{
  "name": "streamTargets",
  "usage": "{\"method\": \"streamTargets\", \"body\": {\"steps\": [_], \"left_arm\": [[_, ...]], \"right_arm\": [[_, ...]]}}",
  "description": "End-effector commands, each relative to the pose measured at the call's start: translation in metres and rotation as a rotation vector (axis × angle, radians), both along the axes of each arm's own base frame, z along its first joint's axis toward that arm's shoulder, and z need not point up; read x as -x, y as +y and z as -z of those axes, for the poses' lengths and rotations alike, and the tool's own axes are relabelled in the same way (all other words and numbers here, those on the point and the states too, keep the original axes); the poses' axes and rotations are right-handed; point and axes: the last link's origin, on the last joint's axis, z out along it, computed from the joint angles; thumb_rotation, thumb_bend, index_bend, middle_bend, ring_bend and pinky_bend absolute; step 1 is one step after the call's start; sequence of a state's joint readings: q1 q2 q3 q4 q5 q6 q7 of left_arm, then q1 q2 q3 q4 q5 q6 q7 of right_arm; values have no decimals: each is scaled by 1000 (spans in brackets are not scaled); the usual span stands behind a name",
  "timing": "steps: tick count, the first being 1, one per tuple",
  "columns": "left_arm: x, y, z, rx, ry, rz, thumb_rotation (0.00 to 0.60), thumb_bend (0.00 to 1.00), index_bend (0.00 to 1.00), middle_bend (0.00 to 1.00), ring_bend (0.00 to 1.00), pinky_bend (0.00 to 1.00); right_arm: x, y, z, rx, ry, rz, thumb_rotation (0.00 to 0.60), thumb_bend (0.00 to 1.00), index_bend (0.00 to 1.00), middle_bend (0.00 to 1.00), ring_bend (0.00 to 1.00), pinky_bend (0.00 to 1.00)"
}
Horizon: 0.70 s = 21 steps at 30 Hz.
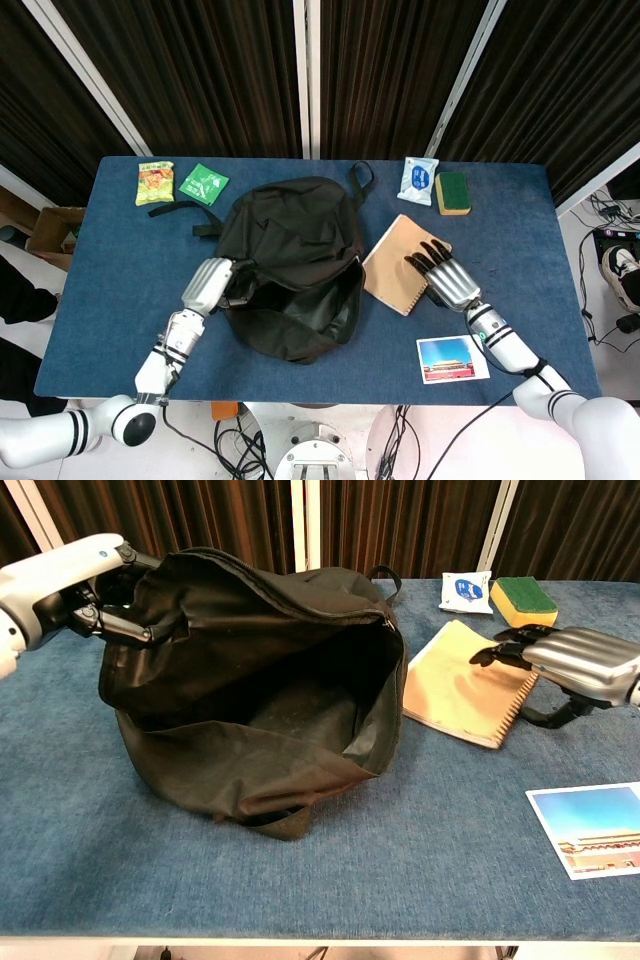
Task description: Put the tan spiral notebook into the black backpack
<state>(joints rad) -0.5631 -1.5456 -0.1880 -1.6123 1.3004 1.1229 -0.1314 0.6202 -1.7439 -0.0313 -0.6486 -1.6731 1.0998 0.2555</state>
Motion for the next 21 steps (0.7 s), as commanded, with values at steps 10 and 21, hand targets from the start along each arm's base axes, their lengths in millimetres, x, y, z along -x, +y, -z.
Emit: {"method": "streamTargets", "body": {"steps": [10, 21], "left_arm": [[4, 1, -5, -18, -20, -8, 600, 537, 595, 603, 547, 416], [5, 2, -11, -34, -33, -11, 600, 537, 595, 603, 547, 416]], "right_arm": [[-44, -33, 12, 30, -117, -14, 600, 564, 190, 219, 46, 151], [-76, -50, 25, 45, -62, -18, 600, 499, 206, 269, 90, 259]]}}
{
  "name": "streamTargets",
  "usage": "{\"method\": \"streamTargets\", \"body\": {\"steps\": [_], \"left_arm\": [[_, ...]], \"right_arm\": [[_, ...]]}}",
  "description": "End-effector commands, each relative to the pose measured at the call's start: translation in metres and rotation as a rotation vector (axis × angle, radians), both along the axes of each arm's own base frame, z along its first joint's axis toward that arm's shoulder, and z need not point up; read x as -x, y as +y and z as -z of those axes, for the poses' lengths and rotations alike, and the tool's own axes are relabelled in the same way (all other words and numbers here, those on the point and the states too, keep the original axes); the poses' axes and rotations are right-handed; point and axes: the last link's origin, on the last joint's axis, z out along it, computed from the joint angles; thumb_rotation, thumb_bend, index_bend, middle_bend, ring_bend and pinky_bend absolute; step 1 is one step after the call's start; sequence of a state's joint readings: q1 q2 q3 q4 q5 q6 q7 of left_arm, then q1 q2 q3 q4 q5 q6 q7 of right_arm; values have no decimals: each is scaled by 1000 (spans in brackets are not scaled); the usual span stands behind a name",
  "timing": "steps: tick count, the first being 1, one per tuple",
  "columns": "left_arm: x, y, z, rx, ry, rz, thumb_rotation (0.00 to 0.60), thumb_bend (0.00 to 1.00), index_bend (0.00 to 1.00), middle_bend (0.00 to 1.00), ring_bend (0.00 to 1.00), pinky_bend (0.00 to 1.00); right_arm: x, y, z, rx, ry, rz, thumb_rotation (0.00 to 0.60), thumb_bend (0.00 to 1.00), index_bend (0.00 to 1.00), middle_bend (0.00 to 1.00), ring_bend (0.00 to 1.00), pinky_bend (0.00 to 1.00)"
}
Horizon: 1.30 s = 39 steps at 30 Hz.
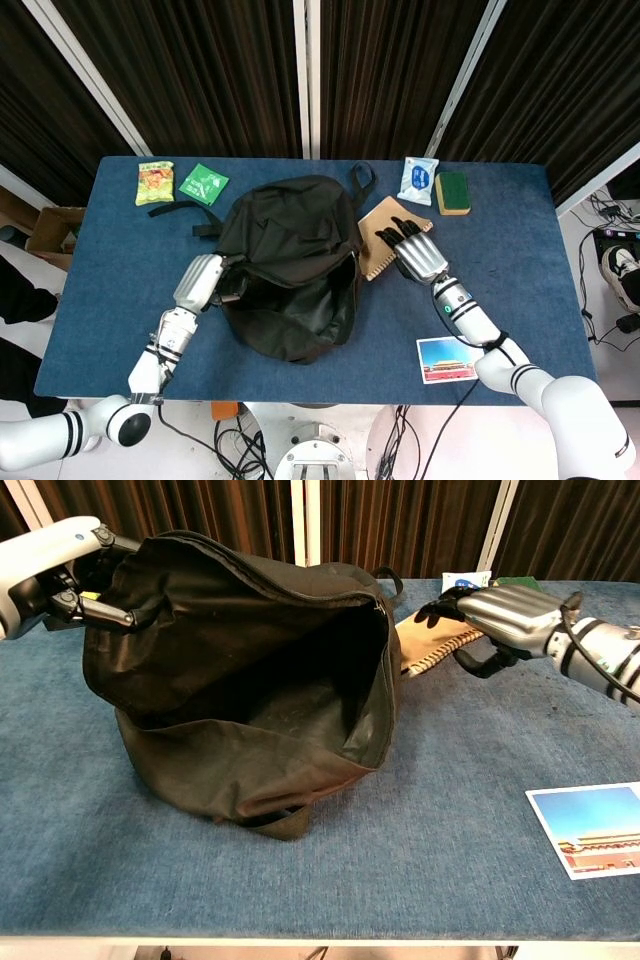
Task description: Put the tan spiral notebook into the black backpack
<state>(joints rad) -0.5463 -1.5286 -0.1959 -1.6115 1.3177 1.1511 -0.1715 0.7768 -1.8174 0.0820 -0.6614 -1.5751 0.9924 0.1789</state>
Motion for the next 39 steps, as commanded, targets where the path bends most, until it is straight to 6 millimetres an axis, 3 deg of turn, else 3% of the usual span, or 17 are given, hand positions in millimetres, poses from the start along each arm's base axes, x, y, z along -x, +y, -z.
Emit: {"method": "streamTargets", "body": {"steps": [1, 9, 15, 25, 30, 33, 39], "left_arm": [[0, 0, -1, -2, -3, 0, 600, 537, 595, 603, 547, 416], [2, 2, -3, -10, -14, -6, 600, 537, 595, 601, 547, 416], [4, 2, -4, -9, -19, -12, 600, 537, 595, 601, 547, 416], [5, 3, -6, -14, -10, -8, 600, 537, 595, 599, 545, 416], [5, 3, -11, -28, 3, -2, 600, 537, 595, 598, 545, 417], [3, 3, -14, -37, 10, 5, 600, 537, 595, 598, 545, 417], [-6, 6, -23, -38, 10, 21, 600, 537, 595, 597, 545, 417]], "right_arm": [[-11, -4, 5, 8, -4, -1, 600, 490, 223, 279, 100, 270], [-21, -6, 11, 30, -16, -10, 600, 430, 490, 401, 266, 367], [-23, -5, 12, 47, -44, -20, 600, 356, 599, 501, 371, 396], [-11, 4, 12, 66, -10, -44, 600, 347, 746, 651, 540, 479], [9, 21, -3, 88, 9, -86, 600, 487, 789, 688, 587, 530], [26, 38, -21, 114, 3, -130, 600, 590, 803, 703, 605, 563], [44, 75, -64, 202, -62, -232, 600, 694, 835, 728, 629, 605]]}}
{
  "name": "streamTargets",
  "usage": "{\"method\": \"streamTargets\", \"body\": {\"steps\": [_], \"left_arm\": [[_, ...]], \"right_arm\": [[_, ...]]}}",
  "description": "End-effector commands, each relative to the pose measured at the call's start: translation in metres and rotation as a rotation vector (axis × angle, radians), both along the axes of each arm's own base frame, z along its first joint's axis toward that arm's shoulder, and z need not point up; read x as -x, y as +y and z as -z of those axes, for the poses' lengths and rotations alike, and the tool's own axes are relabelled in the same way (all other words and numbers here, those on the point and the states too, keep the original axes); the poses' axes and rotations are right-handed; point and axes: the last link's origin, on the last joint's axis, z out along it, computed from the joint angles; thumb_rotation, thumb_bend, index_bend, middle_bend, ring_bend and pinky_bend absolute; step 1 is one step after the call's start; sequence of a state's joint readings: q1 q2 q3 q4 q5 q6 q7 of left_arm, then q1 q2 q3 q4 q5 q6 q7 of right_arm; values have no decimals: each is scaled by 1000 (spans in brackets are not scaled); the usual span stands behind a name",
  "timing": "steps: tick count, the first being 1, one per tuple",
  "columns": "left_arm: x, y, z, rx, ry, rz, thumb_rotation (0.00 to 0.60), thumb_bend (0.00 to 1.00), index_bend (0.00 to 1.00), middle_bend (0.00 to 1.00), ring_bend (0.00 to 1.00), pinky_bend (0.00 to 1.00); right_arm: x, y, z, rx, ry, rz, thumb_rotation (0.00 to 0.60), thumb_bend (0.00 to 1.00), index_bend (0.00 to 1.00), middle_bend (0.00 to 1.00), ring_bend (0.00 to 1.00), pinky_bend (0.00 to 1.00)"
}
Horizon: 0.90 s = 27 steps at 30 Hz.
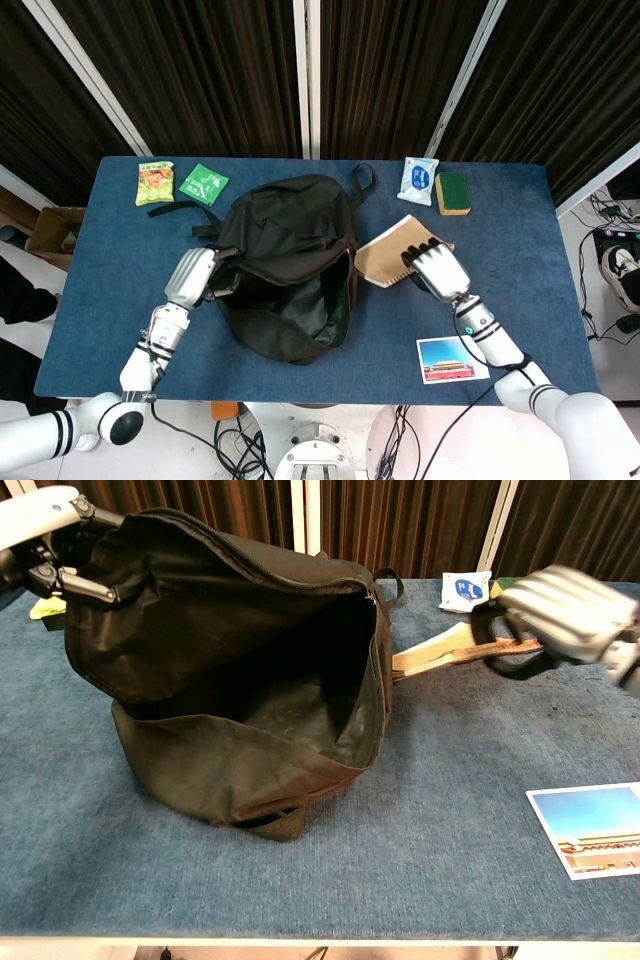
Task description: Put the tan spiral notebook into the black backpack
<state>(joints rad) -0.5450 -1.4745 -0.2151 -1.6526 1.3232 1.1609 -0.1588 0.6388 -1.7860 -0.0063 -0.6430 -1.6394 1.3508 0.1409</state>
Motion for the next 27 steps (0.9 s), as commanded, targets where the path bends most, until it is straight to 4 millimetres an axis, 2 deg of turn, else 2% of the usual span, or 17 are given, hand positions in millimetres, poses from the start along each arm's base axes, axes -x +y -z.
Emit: {"method": "streamTargets", "body": {"steps": [1, 6, 10, 12, 18, 21, 27], "left_arm": [[-6, 2, -6, 1, -6, 5, 600, 537, 595, 596, 545, 417], [-17, 7, -17, 25, -28, -4, 600, 538, 595, 593, 545, 419], [-26, 11, -25, 60, -60, -24, 600, 540, 594, 590, 544, 420], [-31, 13, -27, 76, -75, -31, 600, 540, 593, 589, 545, 422], [-47, 22, -36, 132, -129, -55, 600, 540, 591, 587, 545, 425], [-55, 29, -41, 165, -175, -78, 600, 542, 591, 587, 545, 425], [-61, 40, -45, 217, -244, -120, 600, 542, 589, 587, 545, 426]], "right_arm": [[19, 37, -38, 60, -44, -88, 600, 700, 839, 730, 631, 609], [20, 67, -73, 134, -106, -196, 600, 721, 850, 739, 641, 628], [6, 83, -92, 183, -169, -309, 600, 723, 858, 743, 646, 635], [-4, 86, -95, 189, -199, -362, 600, 724, 862, 744, 647, 637], [-47, 88, -89, 170, -314, -513, 600, 721, 870, 753, 659, 652], [-73, 83, -77, 137, -376, -560, 600, 721, 872, 755, 663, 656], [-111, 75, -59, 90, -447, -637, 600, 705, 873, 755, 663, 656]]}}
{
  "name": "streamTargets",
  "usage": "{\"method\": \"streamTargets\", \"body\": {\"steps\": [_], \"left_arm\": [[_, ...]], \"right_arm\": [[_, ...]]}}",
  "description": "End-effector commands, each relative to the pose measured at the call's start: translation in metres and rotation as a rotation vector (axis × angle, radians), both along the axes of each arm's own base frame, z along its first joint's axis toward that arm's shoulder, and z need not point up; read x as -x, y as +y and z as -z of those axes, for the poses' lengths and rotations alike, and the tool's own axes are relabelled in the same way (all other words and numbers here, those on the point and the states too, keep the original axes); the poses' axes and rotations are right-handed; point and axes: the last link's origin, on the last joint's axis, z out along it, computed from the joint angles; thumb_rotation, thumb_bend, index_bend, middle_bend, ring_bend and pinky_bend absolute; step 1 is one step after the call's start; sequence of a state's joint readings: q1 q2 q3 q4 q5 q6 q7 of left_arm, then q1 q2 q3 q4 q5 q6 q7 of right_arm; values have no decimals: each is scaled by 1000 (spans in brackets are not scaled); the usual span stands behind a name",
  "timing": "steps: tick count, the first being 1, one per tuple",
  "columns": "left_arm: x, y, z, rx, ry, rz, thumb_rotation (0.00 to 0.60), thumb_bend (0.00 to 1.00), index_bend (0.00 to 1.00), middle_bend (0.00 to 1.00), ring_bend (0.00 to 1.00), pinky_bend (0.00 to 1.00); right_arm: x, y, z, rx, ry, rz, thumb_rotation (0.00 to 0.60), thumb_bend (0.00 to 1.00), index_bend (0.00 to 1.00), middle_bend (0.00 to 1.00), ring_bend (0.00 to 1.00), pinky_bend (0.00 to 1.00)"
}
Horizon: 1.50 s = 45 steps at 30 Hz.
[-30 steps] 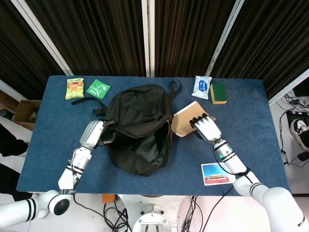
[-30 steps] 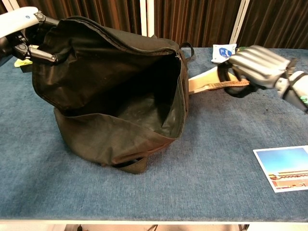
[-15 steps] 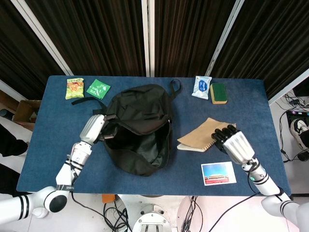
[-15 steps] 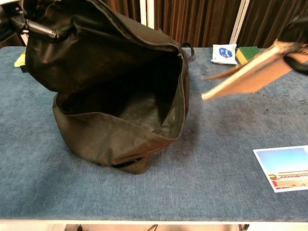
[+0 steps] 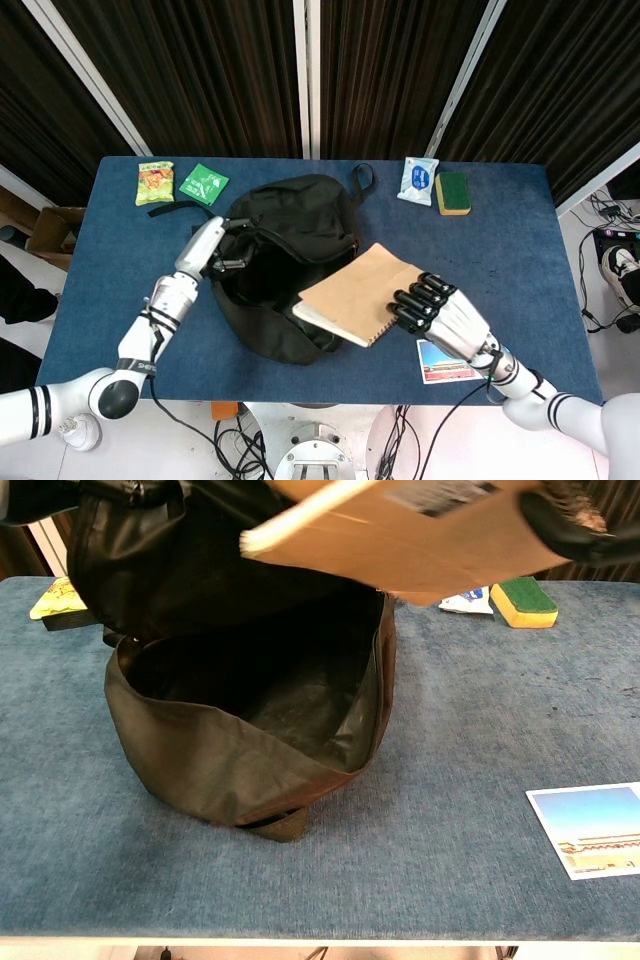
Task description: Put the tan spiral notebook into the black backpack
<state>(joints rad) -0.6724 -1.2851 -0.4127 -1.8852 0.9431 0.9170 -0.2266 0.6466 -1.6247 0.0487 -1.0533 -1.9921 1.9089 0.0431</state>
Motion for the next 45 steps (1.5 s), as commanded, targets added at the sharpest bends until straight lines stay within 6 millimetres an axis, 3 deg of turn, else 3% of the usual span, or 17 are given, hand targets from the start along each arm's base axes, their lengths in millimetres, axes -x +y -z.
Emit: {"method": "streamTargets", "body": {"steps": [1, 7, 15, 19, 29, 40, 45], "left_arm": [[-6, 7, -4, 27, -38, -15, 600, 542, 589, 587, 545, 426], [-7, 15, -8, 54, -85, -46, 600, 545, 587, 585, 545, 426], [-7, 18, -16, 73, -110, -49, 600, 544, 587, 581, 545, 426], [-5, 19, -16, 75, -115, -56, 600, 544, 587, 579, 545, 426], [-2, 20, -19, 63, -121, -62, 600, 545, 587, 576, 545, 427], [-5, 8, -23, 89, -133, -31, 600, 544, 586, 574, 545, 429], [-1, 4, -24, 115, -151, -40, 600, 544, 587, 573, 545, 432]], "right_arm": [[-23, -3, 11, -34, -32, -53, 600, 705, 874, 755, 663, 656], [-52, -6, 28, -82, -28, -121, 600, 702, 877, 756, 663, 659], [-67, -24, 64, -128, 71, -127, 600, 703, 886, 761, 666, 685], [-73, -21, 76, -179, 35, -146, 600, 700, 890, 763, 669, 691], [-65, -17, 101, -214, 109, -134, 600, 698, 891, 765, 670, 692], [-59, -56, 112, -121, 235, -38, 600, 702, 902, 768, 671, 692], [-61, -63, 110, -70, 243, -48, 600, 701, 905, 770, 671, 691]]}}
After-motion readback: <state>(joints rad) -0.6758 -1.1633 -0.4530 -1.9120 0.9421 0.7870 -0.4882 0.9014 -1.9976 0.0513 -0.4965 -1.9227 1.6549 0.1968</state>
